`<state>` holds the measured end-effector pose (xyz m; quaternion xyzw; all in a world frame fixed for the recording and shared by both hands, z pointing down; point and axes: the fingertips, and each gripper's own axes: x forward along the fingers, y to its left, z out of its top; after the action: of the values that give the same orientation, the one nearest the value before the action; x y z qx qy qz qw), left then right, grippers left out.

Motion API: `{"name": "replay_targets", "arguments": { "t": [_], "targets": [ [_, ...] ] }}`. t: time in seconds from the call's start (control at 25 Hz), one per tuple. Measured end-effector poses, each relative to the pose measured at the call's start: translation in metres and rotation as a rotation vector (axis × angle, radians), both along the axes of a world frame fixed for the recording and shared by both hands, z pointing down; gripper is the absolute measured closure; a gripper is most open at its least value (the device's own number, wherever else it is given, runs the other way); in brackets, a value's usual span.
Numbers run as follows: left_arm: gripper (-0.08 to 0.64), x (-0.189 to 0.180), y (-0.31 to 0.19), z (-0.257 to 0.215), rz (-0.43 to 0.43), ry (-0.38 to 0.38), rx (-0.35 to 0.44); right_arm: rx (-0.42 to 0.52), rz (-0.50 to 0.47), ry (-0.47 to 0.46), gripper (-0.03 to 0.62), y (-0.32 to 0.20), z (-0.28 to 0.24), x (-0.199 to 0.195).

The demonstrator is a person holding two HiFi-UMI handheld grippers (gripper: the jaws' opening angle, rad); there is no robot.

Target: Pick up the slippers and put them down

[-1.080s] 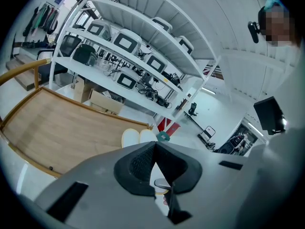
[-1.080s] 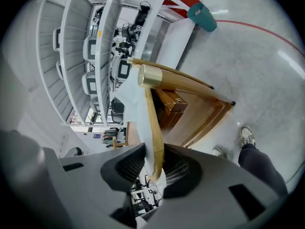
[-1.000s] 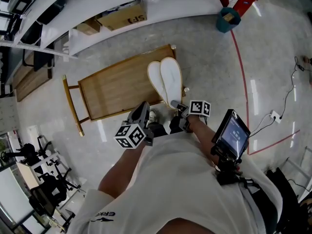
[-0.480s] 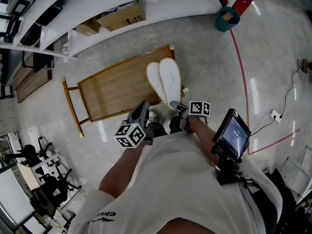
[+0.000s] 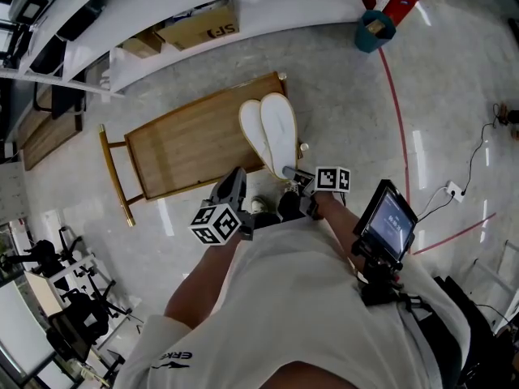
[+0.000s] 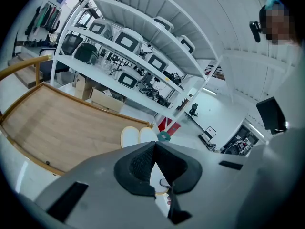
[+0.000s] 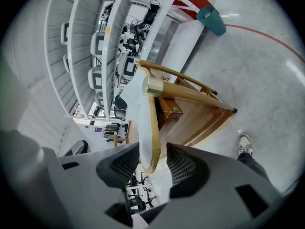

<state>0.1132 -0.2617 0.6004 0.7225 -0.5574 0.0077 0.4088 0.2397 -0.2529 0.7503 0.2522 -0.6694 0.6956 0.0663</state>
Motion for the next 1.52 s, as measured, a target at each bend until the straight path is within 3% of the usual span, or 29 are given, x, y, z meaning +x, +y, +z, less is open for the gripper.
{"name": "replay_targets", "arguments": {
  "t": [0.36, 0.68, 0.88, 1.16, 1.52],
  "targets": [
    [0.557, 0.002, 0.01, 0.006, 0.013, 0.034, 0.025, 0.058, 0.065, 0.071, 0.433, 0.007, -0.009, 0.03],
    [0.557, -0.005, 0.041, -0.002, 0.031, 0.067, 0.053, 0.174, 0.13, 0.155, 0.434, 0.03, -0.037, 0.038],
    [0.557, -0.004, 0.048, -0.019, 0.058, 0.068, 0.097, 0.35, 0.08, 0.227, 0.444, 0.034, -0.072, 0.028],
    [0.557, -0.005, 0.059, -0.039, 0.089, 0.066, 0.152, 0.642, 0.031, 0.282, 0.528, 0.034, -0.144, 0.002],
    [0.557, -0.005, 0.08, -0.056, 0.102, 0.063, 0.199, 0.821, -0.014, 0.328, 0.586, 0.057, -0.2, -0.025]
  ]
}}
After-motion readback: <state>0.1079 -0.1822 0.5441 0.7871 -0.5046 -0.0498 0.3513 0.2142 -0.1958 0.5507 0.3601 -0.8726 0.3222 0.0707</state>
